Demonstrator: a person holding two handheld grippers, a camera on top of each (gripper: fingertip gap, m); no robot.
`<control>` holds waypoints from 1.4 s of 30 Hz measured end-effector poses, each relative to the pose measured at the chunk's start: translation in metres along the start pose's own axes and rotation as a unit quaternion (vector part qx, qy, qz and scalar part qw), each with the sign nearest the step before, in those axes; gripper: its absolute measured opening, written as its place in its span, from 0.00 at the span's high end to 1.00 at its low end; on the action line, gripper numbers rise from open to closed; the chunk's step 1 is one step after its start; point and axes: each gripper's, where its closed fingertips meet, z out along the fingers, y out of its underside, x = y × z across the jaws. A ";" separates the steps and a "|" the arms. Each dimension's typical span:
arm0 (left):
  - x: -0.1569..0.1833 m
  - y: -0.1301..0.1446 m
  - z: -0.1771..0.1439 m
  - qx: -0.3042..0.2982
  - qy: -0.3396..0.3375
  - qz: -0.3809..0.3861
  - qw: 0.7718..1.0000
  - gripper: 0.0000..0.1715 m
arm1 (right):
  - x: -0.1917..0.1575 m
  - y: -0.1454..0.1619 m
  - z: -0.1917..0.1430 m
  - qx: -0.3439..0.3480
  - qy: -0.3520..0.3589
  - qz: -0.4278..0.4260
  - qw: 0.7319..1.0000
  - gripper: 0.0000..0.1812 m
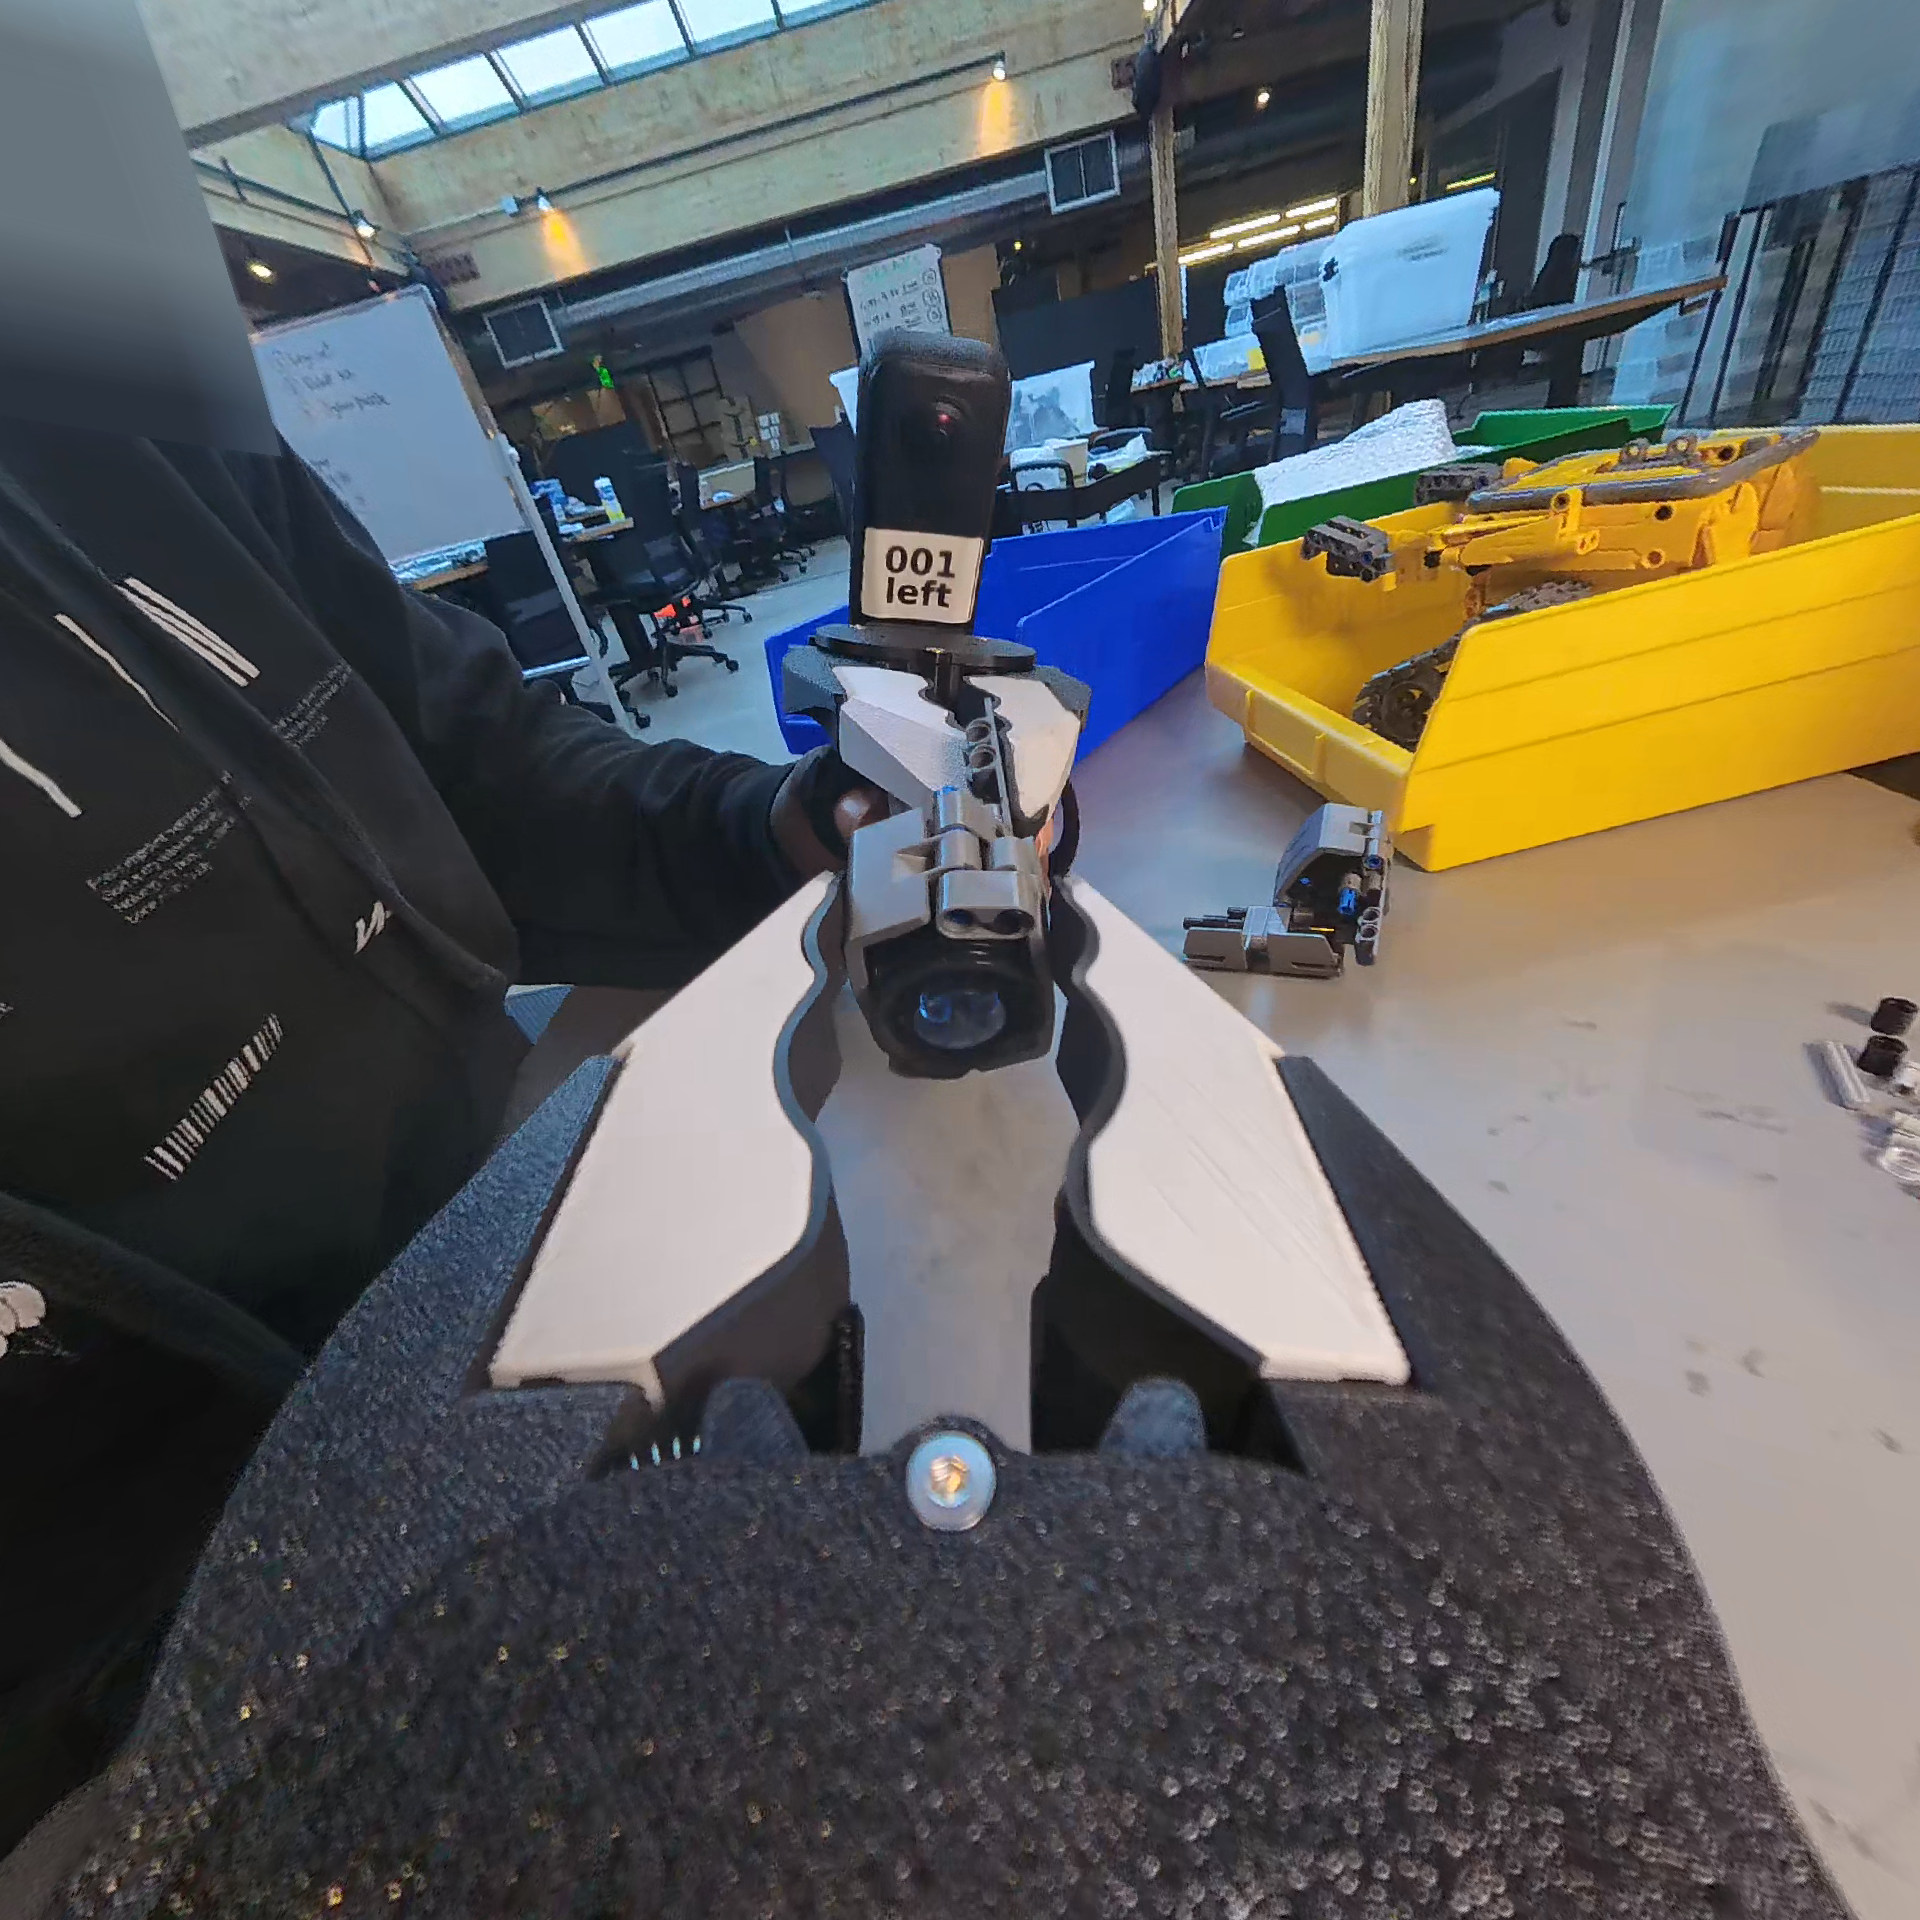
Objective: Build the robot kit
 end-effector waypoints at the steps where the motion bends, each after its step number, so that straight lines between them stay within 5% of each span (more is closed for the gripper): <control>1: -0.001 -0.001 0.000 -0.002 -0.001 0.000 1.000 1.00 | 0.001 -0.001 0.000 0.003 -0.001 0.002 1.000 0.80; 15: -0.004 -0.005 0.003 -0.015 -0.014 0.036 0.999 1.00 | 0.005 -0.005 -0.004 0.025 -0.018 0.035 0.999 0.81; 32: -0.017 0.002 0.006 -0.063 -0.029 -0.033 0.997 1.00 | 0.016 0.004 -0.007 0.012 -0.033 0.093 0.995 0.81; 36: -0.045 -0.043 -0.037 0.026 -0.083 -0.044 0.995 1.00 | 0.032 -0.003 -0.035 0.051 -0.008 0.115 0.992 0.81; 37: -0.043 -0.040 -0.041 0.003 -0.093 -0.010 0.996 1.00 | 0.032 -0.012 -0.043 0.074 -0.006 0.112 0.991 0.81; 39: -0.024 -0.025 -0.019 -0.034 -0.068 0.028 0.997 1.00 | 0.016 -0.025 -0.025 0.072 -0.025 0.064 0.995 0.80; 42: -0.025 -0.035 -0.013 -0.002 -0.049 -0.020 0.999 1.00 | 0.009 -0.029 -0.010 0.072 -0.046 0.042 0.995 0.80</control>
